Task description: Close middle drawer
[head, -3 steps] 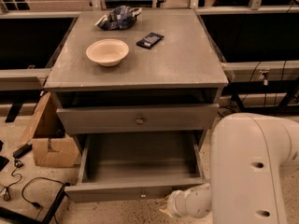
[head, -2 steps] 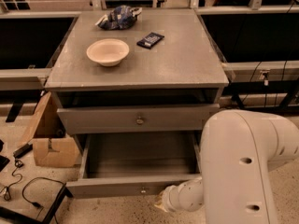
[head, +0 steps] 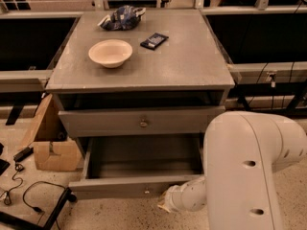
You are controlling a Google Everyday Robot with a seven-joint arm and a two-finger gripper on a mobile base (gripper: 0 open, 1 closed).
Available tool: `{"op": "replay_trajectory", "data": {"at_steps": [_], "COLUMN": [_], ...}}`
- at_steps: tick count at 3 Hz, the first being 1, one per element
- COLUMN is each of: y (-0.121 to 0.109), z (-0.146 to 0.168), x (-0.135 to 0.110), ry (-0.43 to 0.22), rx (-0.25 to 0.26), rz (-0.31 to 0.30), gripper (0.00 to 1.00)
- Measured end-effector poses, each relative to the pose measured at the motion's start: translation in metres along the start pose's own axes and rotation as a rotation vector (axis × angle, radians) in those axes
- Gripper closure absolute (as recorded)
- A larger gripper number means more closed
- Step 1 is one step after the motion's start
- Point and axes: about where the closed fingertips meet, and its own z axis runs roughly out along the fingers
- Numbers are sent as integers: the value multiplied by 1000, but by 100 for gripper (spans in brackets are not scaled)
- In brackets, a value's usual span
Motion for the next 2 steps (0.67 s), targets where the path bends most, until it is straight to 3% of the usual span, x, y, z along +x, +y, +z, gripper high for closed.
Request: {"op": "replay_trajectory", "data": {"at_steps": [2], "y": [-14], "z": [3], "x": [-10], "ry": [1], "rx": [12], "rz": [-16], "gripper": [100]}}
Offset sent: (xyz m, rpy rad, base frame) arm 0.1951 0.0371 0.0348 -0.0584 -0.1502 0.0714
